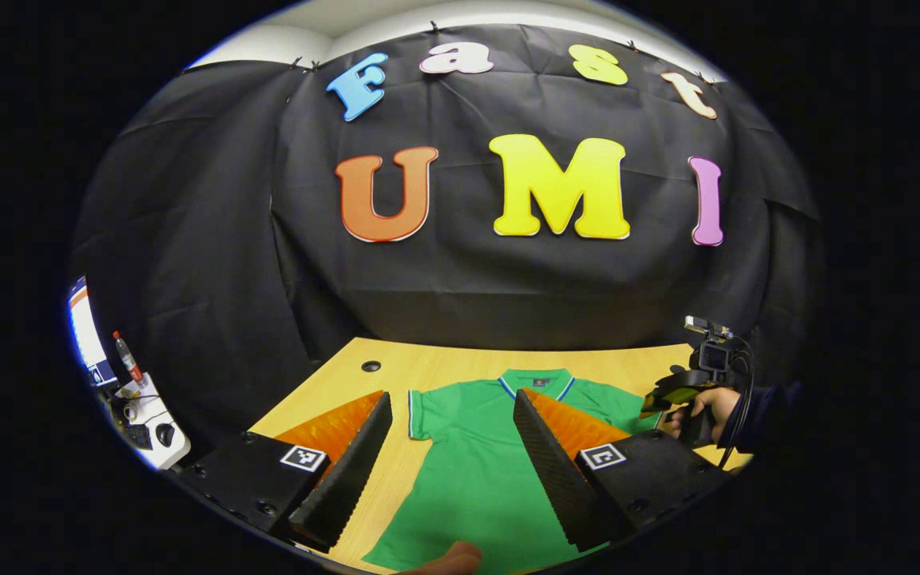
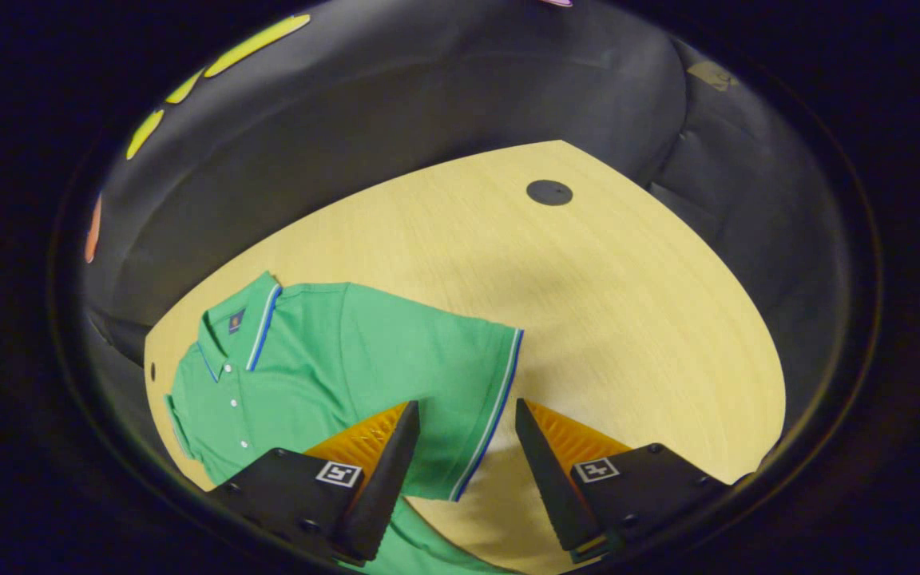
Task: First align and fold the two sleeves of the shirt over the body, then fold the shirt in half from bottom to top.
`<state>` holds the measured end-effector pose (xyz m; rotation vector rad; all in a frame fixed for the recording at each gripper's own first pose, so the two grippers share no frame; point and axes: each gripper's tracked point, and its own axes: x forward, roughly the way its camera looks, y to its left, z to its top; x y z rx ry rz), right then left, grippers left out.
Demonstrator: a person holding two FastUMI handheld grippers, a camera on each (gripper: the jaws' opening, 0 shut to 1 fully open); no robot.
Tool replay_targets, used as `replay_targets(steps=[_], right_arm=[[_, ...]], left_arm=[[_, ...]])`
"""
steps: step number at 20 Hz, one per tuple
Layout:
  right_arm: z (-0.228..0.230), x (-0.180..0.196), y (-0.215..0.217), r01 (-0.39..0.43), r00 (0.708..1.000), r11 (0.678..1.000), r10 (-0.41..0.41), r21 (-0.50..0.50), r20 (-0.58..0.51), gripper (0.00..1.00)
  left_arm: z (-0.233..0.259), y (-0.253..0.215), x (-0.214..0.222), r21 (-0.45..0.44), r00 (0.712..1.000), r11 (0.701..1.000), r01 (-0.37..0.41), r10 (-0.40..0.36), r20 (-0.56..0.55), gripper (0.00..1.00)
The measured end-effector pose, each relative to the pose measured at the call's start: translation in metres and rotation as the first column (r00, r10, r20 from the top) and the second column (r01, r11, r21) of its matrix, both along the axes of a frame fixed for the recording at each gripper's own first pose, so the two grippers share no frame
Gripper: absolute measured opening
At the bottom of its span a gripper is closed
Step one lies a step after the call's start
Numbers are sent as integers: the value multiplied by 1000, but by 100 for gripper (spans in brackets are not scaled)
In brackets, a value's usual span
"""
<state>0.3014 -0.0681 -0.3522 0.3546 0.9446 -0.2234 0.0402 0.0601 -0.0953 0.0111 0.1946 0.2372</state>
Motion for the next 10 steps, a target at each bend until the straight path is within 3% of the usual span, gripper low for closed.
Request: replay_targets(steps=[2,3,10], right_arm=[[-6,-1,-1,21,999,1000,-20,16,-32,81],[-8,-1,0,21,999,999,-20,25,-47,87],[-8,17,-4,31,996,998,-27,47,-80,65]], left_arm=[[-7,10,0,-2,1000,1000,-8,8,-27,99],[-9,15,0,3,999,1000,-13,14,-32,100],[-16,22,3,-1,999,1000,6,-7,-36,99]])
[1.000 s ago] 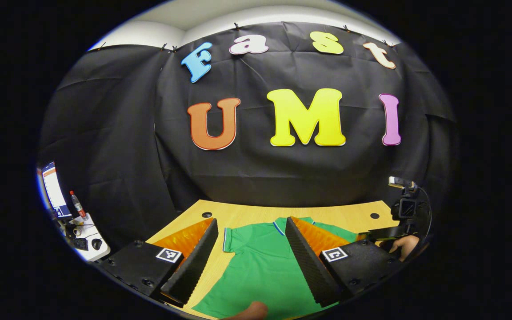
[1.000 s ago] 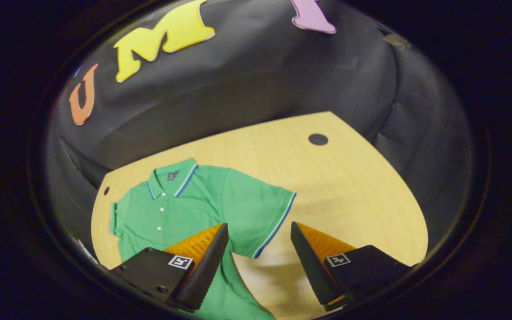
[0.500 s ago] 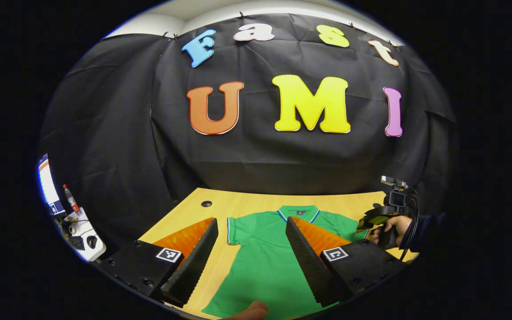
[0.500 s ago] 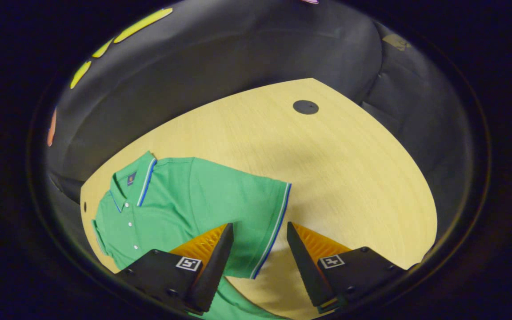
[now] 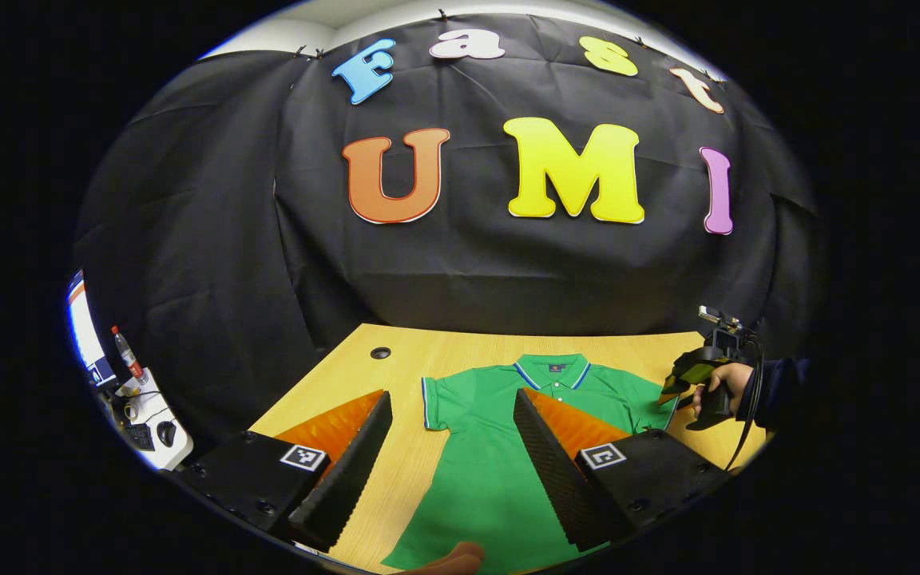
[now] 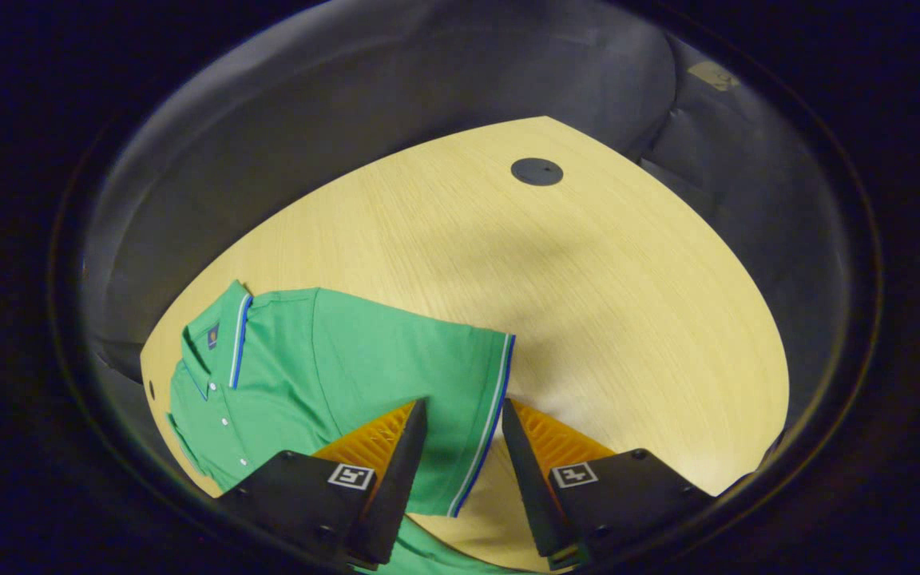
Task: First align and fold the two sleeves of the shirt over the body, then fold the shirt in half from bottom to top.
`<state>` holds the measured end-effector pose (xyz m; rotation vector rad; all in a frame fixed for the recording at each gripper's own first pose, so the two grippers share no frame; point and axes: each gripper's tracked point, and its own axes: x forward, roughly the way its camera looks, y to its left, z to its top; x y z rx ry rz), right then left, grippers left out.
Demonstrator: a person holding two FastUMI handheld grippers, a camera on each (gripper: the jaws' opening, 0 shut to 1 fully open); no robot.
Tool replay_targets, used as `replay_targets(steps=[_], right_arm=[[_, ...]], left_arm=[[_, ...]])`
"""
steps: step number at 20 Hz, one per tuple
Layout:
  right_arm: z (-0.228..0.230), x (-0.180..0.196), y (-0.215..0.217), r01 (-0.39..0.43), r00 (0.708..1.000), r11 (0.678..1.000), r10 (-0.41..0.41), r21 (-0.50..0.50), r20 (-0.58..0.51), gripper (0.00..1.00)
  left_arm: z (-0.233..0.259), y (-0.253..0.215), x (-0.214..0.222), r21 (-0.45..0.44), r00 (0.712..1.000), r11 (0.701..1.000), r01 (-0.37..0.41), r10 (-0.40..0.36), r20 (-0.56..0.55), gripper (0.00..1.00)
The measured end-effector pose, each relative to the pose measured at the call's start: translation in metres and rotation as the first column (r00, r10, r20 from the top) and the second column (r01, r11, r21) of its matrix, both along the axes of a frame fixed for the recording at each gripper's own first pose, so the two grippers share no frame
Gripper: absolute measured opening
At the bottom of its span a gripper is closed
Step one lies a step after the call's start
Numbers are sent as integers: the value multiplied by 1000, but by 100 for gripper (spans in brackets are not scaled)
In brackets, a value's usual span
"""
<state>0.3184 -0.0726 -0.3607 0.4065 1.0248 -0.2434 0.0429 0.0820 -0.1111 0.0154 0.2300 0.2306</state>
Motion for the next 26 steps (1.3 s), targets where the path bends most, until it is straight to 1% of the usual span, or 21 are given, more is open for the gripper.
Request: replay_targets(steps=[1,3,4,5,6,7,9,10,11,12,13,14,18,20,21,22,23,25,26], right_arm=[[0,2,-1,7,1000,1000,-7,13,-3,63],[0,2,-2,8,1000,999,-7,32,-23,63],[-1,2,-5,5,1000,1000,-4,19,-27,63],[-3,3,-16,24,999,1000,-24,-8,-41,51],[-1,5,-15,42,998,999,-41,9,-52,40],[-1,3,-16,42,998,999,-41,20,-49,28],[-2,5,-16,11,999,1000,-11,5,-49,27],[-30,10,-14,2,999,1000,-2,4,-45,27],[-3,5,-14,-10,999,1000,9,-14,-45,12],[-1,5,-14,-27,998,999,26,-24,-48,13],[2,6,-14,-25,999,999,24,-27,-33,12],[1,7,-12,-20,999,999,19,-26,-36,3],[2,11,-16,-5,1000,1000,4,-27,-25,3],[11,10,-13,-6,1000,1000,6,-24,-9,3],[17,10,-12,-10,1000,1000,10,-24,6,0],[24,10,-9,-12,1000,1000,12,-24,22,3],[31,10,-6,-20,999,1000,21,-24,40,0],[43,8,0,-40,997,998,43,-42,63,0],[50,8,5,-55,995,998,58,-41,76,2]], left_arm=[[-2,3,0,-3,1000,1000,-5,5,-7,99],[-2,8,1,-16,1000,1000,-15,15,-7,100],[-3,9,3,-24,1000,1000,-16,16,-7,99],[-4,10,2,-26,1000,999,-18,18,-9,100],[-4,10,2,-27,1000,1000,-16,16,-13,100],[-6,11,3,-27,1000,1000,-15,15,-14,100],[-5,12,5,-25,1000,1000,-16,16,-13,100],[-6,12,4,-27,1000,999,-18,18,-15,100],[-8,12,3,-31,1000,999,-19,18,-18,100],[-9,11,2,-36,1000,999,-19,19,-20,100],[-10,13,1,-36,1000,999,-21,20,-22,100],[-11,14,0,-32,999,999,-21,21,-24,100],[-10,19,-5,-17,1000,1000,-24,24,-19,100],[-8,24,-7,-14,1000,1000,-27,27,-6,100],[-9,24,-7,-19,1000,999,-26,26,-5,99],[-11,26,-9,-26,1000,999,-27,27,-8,99],[-13,27,-9,-32,1000,999,-27,26,-12,100],[-15,30,-9,-38,999,999,-30,30,-16,100],[-15,32,-9,-40,999,999,-31,30,-14,100]])
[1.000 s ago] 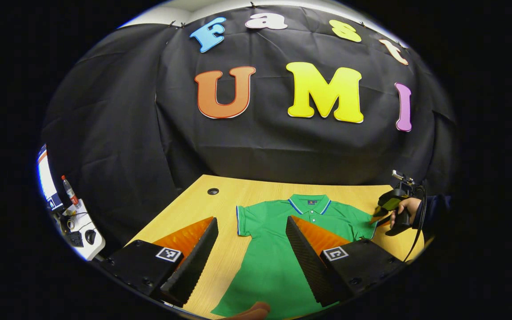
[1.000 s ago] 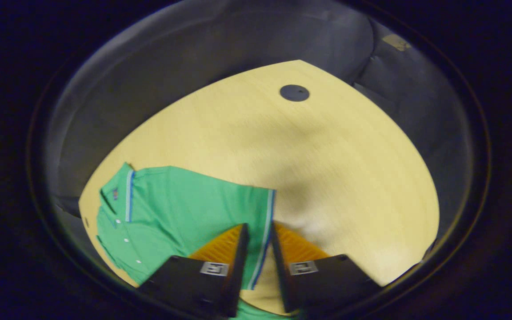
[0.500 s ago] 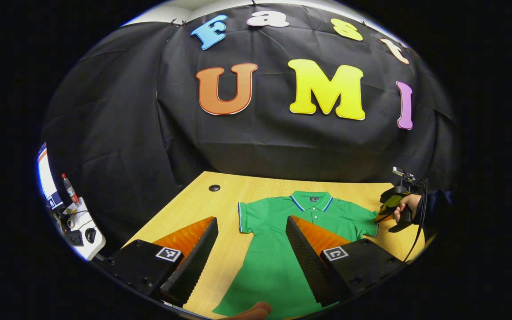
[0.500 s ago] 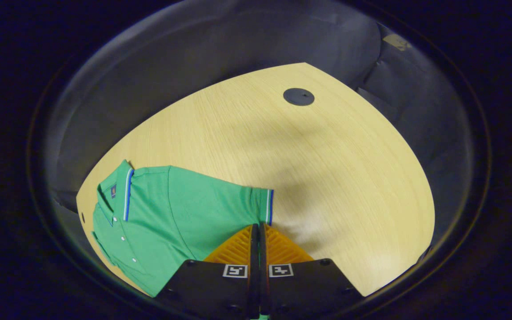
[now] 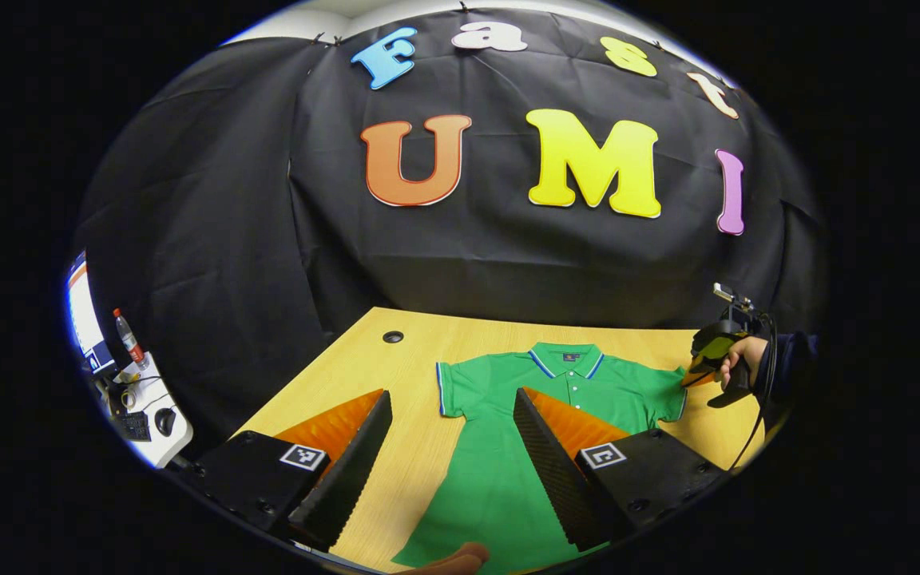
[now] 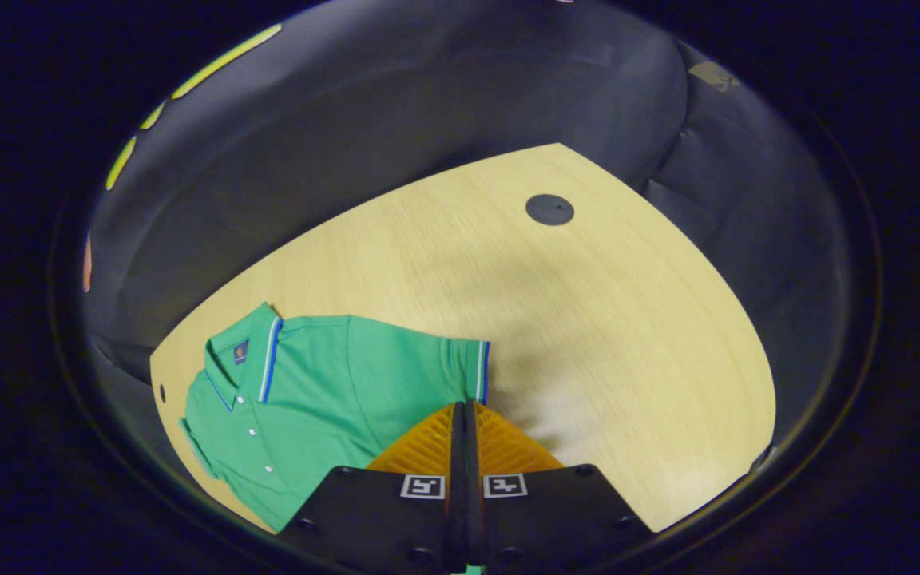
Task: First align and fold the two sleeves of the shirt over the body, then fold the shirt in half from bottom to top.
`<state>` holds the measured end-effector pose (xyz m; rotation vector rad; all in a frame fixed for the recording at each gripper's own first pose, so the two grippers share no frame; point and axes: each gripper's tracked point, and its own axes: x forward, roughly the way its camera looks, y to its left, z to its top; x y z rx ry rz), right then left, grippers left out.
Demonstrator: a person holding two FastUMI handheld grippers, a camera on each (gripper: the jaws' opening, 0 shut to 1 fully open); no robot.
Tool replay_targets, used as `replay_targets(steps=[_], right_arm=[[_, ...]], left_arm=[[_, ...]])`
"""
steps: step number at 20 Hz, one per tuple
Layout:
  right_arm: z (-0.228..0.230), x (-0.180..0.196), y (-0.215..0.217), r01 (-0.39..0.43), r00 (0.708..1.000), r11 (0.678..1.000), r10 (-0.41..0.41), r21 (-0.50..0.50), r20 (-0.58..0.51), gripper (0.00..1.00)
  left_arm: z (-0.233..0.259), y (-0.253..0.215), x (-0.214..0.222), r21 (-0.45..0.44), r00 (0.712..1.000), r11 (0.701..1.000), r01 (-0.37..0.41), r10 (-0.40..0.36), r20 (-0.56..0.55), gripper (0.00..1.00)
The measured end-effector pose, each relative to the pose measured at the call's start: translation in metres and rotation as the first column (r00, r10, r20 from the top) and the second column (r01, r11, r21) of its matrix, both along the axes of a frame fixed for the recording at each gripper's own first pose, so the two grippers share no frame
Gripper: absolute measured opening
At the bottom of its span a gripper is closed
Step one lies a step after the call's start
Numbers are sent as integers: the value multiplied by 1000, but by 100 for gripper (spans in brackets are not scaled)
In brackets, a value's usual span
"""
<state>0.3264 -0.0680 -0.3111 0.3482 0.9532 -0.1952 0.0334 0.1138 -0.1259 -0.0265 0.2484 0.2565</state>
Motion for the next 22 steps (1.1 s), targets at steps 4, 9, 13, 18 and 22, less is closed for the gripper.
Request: replay_targets(steps=[4,9,13,18,22], right_arm=[[23,3,32,-62,996,998,61,15,66,2],[41,7,77,-154,981,988,154,-6,116,3],[36,2,124,-253,961,967,255,-29,105,2],[26,-1,174,-353,928,932,359,-78,98,2],[1,-1,199,-394,914,913,401,-107,55,0]], left_arm=[[-4,4,0,-18,1000,1000,11,-11,4,100],[-9,16,-5,-39,1000,999,5,-4,1,100],[-14,27,-11,-45,1000,999,-6,5,-6,100],[-21,39,-20,-44,1000,999,-20,19,-19,100],[-28,54,-27,-42,999,998,-40,39,-31,99]])
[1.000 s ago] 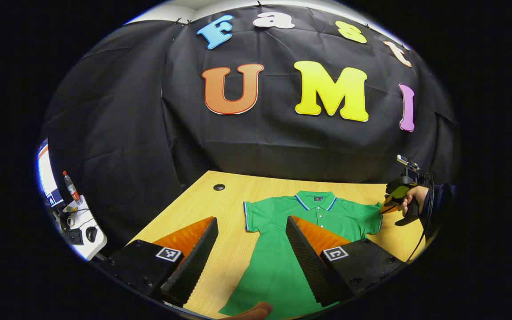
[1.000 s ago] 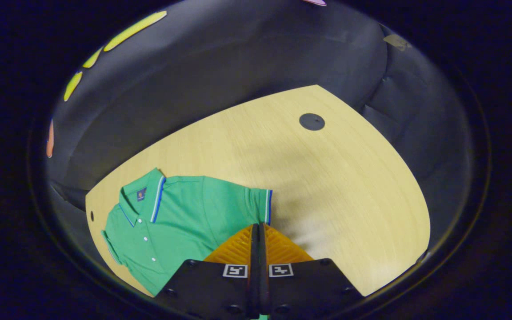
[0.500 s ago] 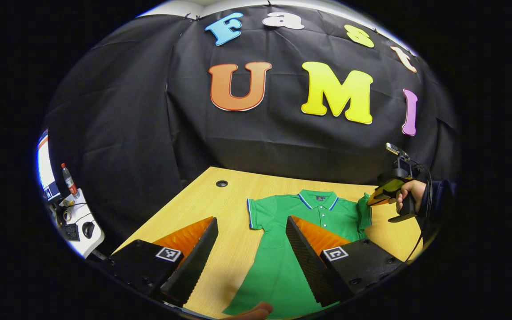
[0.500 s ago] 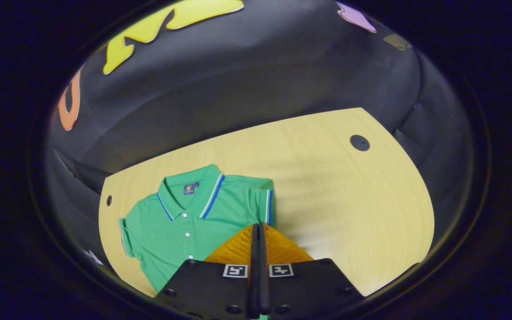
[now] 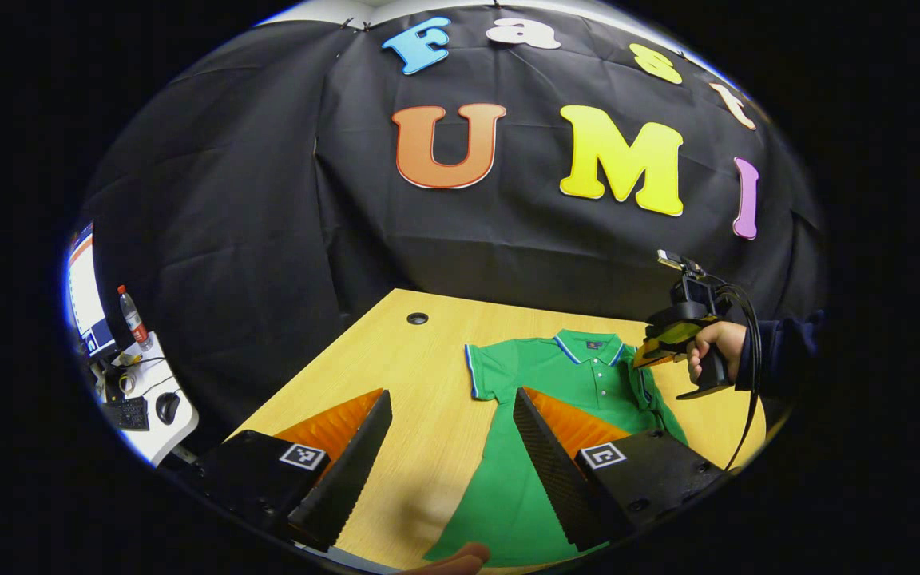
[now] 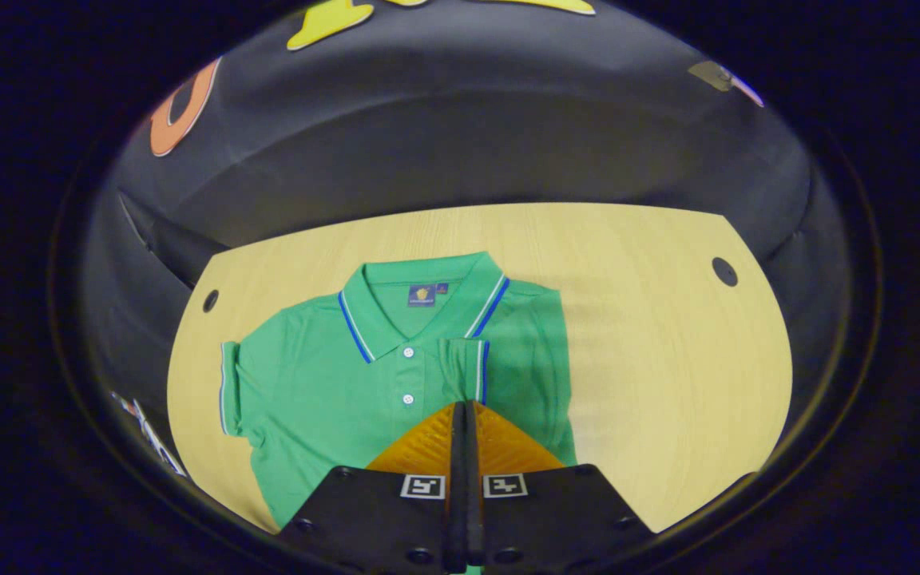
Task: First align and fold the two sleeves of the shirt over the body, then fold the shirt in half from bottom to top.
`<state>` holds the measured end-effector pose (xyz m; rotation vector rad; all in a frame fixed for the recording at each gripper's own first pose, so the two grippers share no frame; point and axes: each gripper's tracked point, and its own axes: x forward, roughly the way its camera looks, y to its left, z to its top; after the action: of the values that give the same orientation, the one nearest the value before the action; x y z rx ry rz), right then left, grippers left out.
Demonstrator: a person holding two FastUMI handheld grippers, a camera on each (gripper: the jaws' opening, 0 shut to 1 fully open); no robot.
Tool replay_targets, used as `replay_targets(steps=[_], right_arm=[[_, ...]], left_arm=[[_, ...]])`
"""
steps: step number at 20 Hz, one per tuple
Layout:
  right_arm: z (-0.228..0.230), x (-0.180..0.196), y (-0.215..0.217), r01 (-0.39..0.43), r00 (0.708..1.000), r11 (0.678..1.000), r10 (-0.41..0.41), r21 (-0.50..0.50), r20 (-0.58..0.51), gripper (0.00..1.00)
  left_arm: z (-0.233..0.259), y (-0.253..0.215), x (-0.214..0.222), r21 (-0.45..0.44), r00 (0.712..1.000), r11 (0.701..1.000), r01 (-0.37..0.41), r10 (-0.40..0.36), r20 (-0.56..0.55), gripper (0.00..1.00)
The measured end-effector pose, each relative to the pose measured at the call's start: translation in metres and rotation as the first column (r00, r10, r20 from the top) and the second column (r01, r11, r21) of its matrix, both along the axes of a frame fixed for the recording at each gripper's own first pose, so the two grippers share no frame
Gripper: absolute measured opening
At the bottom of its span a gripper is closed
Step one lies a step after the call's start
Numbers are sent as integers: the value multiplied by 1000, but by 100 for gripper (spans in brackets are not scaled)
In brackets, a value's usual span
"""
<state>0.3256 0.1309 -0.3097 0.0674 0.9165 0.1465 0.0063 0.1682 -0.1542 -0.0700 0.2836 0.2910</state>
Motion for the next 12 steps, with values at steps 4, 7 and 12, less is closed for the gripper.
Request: replay_targets(steps=[4,7,12], right_arm=[[-4,2,11,-49,998,998,50,-34,30,4],[4,2,11,-37,998,999,38,-16,53,5],[37,-11,-7,-21,992,999,24,-25,122,59]], left_arm=[[-7,17,5,19,1000,1000,-7,7,6,100],[-18,23,24,23,1000,999,28,-28,-7,100],[-41,35,84,13,998,998,64,-64,-26,100]])
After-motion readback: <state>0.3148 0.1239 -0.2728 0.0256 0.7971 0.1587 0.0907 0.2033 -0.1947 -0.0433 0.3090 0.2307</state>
